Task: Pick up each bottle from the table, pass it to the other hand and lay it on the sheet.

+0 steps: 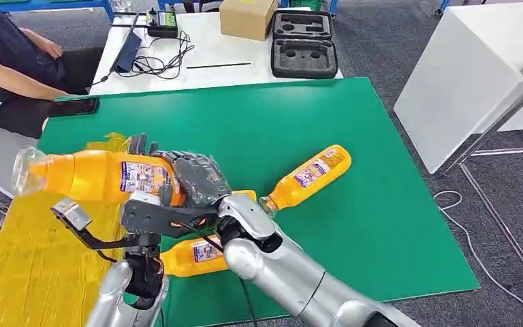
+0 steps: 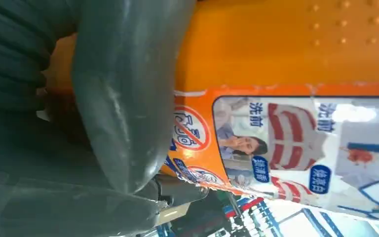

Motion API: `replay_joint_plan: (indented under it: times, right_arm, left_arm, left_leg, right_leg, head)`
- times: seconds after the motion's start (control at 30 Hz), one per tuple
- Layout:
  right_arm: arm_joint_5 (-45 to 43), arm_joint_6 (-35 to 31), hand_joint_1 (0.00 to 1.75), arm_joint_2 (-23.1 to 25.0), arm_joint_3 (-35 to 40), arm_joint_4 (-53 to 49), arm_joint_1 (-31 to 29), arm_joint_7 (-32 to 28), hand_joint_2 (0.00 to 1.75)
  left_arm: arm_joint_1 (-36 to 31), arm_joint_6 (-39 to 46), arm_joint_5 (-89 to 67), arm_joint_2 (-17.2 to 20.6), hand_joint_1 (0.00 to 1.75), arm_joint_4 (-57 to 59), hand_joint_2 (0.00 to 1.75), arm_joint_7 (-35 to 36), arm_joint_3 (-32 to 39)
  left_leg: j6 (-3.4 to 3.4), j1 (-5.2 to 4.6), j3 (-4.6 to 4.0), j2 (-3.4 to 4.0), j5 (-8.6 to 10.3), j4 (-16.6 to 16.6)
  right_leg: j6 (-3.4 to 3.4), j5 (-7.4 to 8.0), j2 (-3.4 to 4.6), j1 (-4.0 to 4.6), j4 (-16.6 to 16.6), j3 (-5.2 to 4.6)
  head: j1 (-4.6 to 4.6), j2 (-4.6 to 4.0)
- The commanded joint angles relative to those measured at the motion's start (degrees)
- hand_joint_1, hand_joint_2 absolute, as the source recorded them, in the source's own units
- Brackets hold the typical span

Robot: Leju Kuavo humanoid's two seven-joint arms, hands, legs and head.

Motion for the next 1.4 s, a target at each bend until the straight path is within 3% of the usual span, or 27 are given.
replay_joint_plan:
  times: [0.03,0.37,0.4,0.43,0.6,0.63,0.67,0.7,0.73,0.77,0.8,0.83,0.87,0.9,0.93,0.97,1.4]
  right_arm:
    - [-0.21,1.40,1.75,-3.11,6.29,-4.12,1.68,-0.74,1.75]
    - [0.01,3.50,1.75,-2.25,6.18,-4.26,2.66,-1.21,1.75]
    - [0.26,3.92,1.75,-1.99,5.99,-3.96,2.82,-1.18,1.75]
    - [0.39,4.41,1.73,-1.67,5.66,-3.39,2.87,-1.24,1.75]
    - [0.71,5.11,1.73,-0.91,4.30,-0.66,2.06,-2.13,1.75]
    - [1.16,5.51,1.54,-0.66,3.85,-0.13,2.11,-2.63,1.75]
    - [1.90,5.74,1.01,-0.50,3.67,0.44,2.07,-2.83,1.75]
    - [2.05,5.78,0.82,-0.46,3.56,0.72,2.05,-2.86,1.75]
    - [2.05,5.78,0.82,-0.46,3.56,0.72,2.05,-2.86,1.75]
    - [2.14,5.85,0.66,-0.30,3.36,1.34,1.96,-2.89,1.75]
    - [2.63,5.70,0.72,-0.27,3.22,1.71,2.00,-3.07,1.75]
    - [2.67,5.70,0.91,-0.23,2.97,1.91,2.06,-3.09,1.75]
    - [2.78,5.70,1.47,-0.20,2.67,1.95,2.22,-3.20,1.75]
    - [3.06,5.74,1.48,-0.21,2.38,1.88,2.38,-3.42,1.75]
    - [3.22,5.81,1.13,-0.19,2.23,1.74,2.49,-3.47,1.75]
    - [3.26,5.83,0.02,-0.20,2.19,1.69,2.50,-3.47,1.75]
    - [3.58,5.84,0.00,-0.41,1.35,0.47,2.91,-3.56,1.75]
  left_arm:
    - [-2.32,0.98,0.25,0.83,0.00,1.44,1.75,0.39,3.38]
    - [-1.08,1.78,0.24,0.17,0.00,-0.18,1.75,-0.34,4.89]
    - [-0.69,2.03,0.30,-0.13,1.48,-0.84,1.75,-0.68,5.39]
    - [-0.41,2.08,0.24,-0.25,1.75,-1.37,1.75,-0.80,5.70]
    - [0.29,2.32,0.37,-0.68,1.75,-2.36,1.75,-0.98,6.96]
    - [0.33,2.36,0.38,-0.89,1.75,-2.30,1.75,-0.99,7.32]
    - [0.42,2.43,0.41,-1.03,1.75,-2.34,1.75,-1.11,7.61]
    - [0.49,2.46,0.46,-1.07,1.75,-2.43,1.75,-1.20,7.75]
    - [0.49,2.46,0.46,-1.07,1.75,-2.43,1.75,-1.20,7.75]
    - [0.53,2.45,0.45,-1.12,1.75,-2.48,1.75,-1.20,7.82]
    - [0.61,2.49,0.51,-1.23,1.75,-2.57,1.75,-1.27,7.95]
    - [0.74,2.55,0.55,-1.31,1.75,-2.72,1.75,-1.33,8.07]
    - [0.83,2.57,0.57,-1.36,1.75,-2.85,1.75,-1.35,8.13]
    - [0.97,2.65,0.63,-1.46,1.75,-3.07,1.75,-1.43,8.29]
    - [1.12,2.78,0.64,-1.53,1.75,-3.36,1.75,-1.53,8.42]
    - [1.20,2.79,0.64,-1.55,1.75,-3.46,1.75,-1.53,8.43]
    - [1.84,2.96,0.65,-1.82,1.75,-4.48,1.75,-1.59,8.62]
  left_leg:
    - [-0.08,0.06,0.09,-0.14,0.00,-0.02]
    - [-0.17,0.10,0.24,-0.07,-0.06,-0.01]
    - [-0.13,0.07,0.17,-0.06,-0.02,-0.04]
    - [-0.17,0.10,0.24,-0.06,-0.07,-0.02]
    - [-0.17,0.11,0.17,-0.09,-0.03,0.01]
    - [-0.15,0.08,0.12,-0.09,0.00,-0.02]
    - [-0.17,0.10,0.16,-0.09,-0.02,0.00]
    - [-0.15,0.08,0.11,-0.08,0.01,-0.02]
    - [-0.19,0.12,0.20,-0.08,-0.03,0.00]
    - [-0.22,0.14,0.24,-0.08,-0.07,0.03]
    - [-0.13,0.06,0.08,-0.10,0.03,-0.04]
    - [-0.19,0.11,0.19,-0.14,-0.02,-0.01]
    - [-0.15,0.08,0.14,-0.13,0.01,-0.03]
    - [-0.13,0.07,0.10,-0.07,0.02,-0.05]
    - [-0.16,0.10,0.16,-0.11,-0.01,-0.02]
    - [-0.13,0.08,0.10,-0.11,0.01,-0.03]
    - [-0.12,0.06,0.09,-0.06,0.02,-0.04]
  right_leg:
    - [-0.11,-0.02,-0.10,0.06,-0.05,0.12]
    - [-0.17,-0.05,-0.01,0.11,-0.03,0.25]
    - [-0.12,-0.02,-0.01,0.08,-0.04,0.18]
    - [-0.17,-0.05,0.00,0.11,-0.03,0.25]
    - [-0.17,-0.03,-0.03,0.11,0.00,0.18]
    - [-0.13,-0.01,-0.05,0.08,-0.02,0.14]
    - [-0.17,-0.02,-0.03,0.10,-0.01,0.17]
    - [-0.13,0.00,-0.04,0.08,-0.02,0.12]
    - [-0.19,-0.03,-0.01,0.12,-0.01,0.20]
    - [-0.24,-0.06,0.00,0.14,0.03,0.23]
    - [-0.10,0.01,-0.06,0.07,-0.04,0.10]
    - [-0.19,-0.04,-0.07,0.11,-0.01,0.20]
    - [-0.13,-0.02,-0.07,0.08,-0.03,0.16]
    - [-0.10,0.01,-0.03,0.07,-0.05,0.10]
    - [-0.15,-0.03,-0.05,0.10,-0.03,0.18]
    - [-0.11,-0.01,-0.07,0.09,-0.04,0.13]
    - [-0.10,0.00,-0.02,0.07,-0.04,0.10]
  head:
    - [-0.02,0.00]
    - [-0.02,0.00]
    - [-0.04,0.00]
    - [-0.02,0.02]
    - [-0.02,0.00]
    - [-0.02,0.00]
    - [-0.04,0.00]
    - [-0.02,0.00]
    - [-0.04,0.00]
    - [-0.02,0.00]
    - [-0.02,0.00]
    - [-0.02,0.00]
    - [-0.02,0.00]
    - [-0.04,0.00]
    - [-0.02,0.00]
    - [-0.02,0.00]
    - [-0.04,0.00]
